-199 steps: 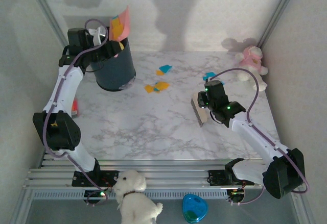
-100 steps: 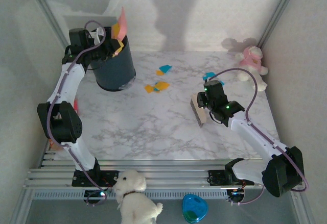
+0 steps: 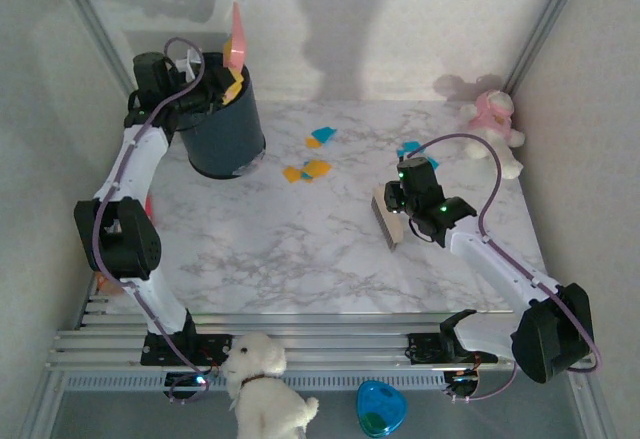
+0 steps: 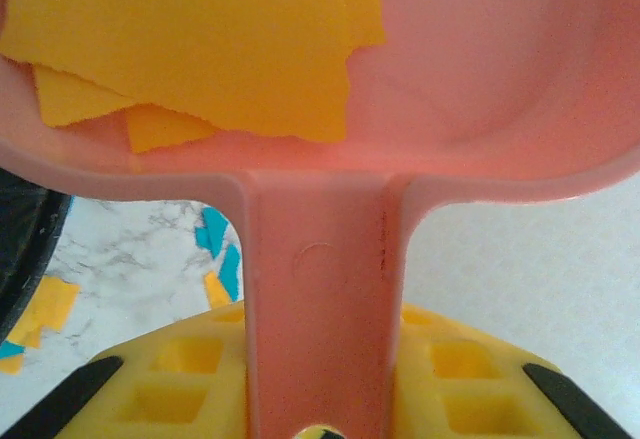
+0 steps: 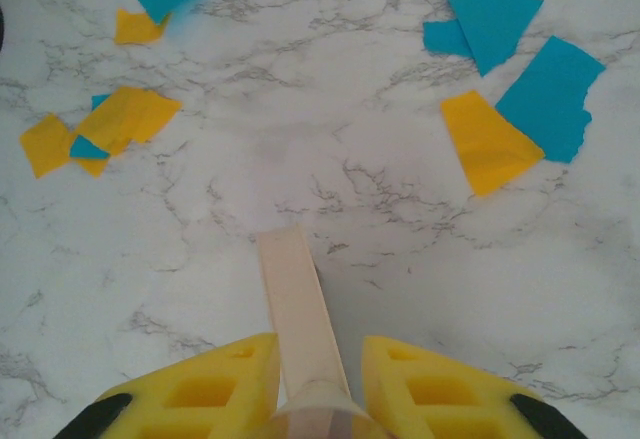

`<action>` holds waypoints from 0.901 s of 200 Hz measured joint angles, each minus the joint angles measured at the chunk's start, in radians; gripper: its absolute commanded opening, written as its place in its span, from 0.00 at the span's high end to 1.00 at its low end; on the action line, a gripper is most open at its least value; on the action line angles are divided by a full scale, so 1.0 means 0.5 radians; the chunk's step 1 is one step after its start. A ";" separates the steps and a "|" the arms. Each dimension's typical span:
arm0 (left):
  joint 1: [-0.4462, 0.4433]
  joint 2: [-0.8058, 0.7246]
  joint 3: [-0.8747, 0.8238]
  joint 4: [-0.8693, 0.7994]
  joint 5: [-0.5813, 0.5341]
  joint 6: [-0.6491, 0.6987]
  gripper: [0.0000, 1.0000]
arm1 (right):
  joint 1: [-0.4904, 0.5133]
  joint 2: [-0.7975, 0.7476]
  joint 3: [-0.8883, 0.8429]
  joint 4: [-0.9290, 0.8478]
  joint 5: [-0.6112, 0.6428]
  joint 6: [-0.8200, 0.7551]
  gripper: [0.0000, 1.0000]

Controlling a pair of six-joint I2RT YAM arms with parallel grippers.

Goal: Sweep away the paper scraps from the table

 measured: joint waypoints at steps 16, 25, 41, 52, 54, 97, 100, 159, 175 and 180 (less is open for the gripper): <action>0.000 0.000 -0.046 0.079 0.003 -0.106 1.00 | 0.000 0.000 0.000 0.000 -0.004 0.000 1.00; 0.000 0.000 -0.058 0.109 0.004 -0.156 1.00 | 0.000 0.000 0.000 0.001 -0.005 0.000 1.00; 0.000 0.000 -0.079 0.192 0.004 -0.248 1.00 | 0.000 0.000 0.000 0.000 -0.005 0.000 1.00; 0.000 -0.001 -0.097 0.256 0.002 -0.310 1.00 | 0.000 0.000 0.000 0.000 -0.005 0.000 1.00; 0.000 -0.001 -0.101 0.270 0.003 -0.326 1.00 | 0.000 0.000 0.000 0.000 -0.005 0.000 1.00; -0.001 -0.027 -0.259 0.530 -0.005 -0.613 1.00 | 0.000 0.016 0.000 0.001 -0.005 0.000 1.00; -0.001 -0.029 -0.272 0.552 -0.010 -0.627 1.00 | 0.000 0.018 0.000 0.001 -0.005 0.000 1.00; -0.002 -0.058 -0.460 0.956 -0.076 -1.038 1.00 | 0.000 0.023 0.006 0.001 -0.011 0.000 1.00; -0.002 -0.078 -0.522 1.093 -0.101 -1.156 1.00 | 0.000 0.023 0.008 0.000 -0.011 0.000 1.00; -0.002 -0.082 -0.538 1.143 -0.111 -1.199 1.00 | 0.000 0.023 0.008 0.000 -0.011 0.000 1.00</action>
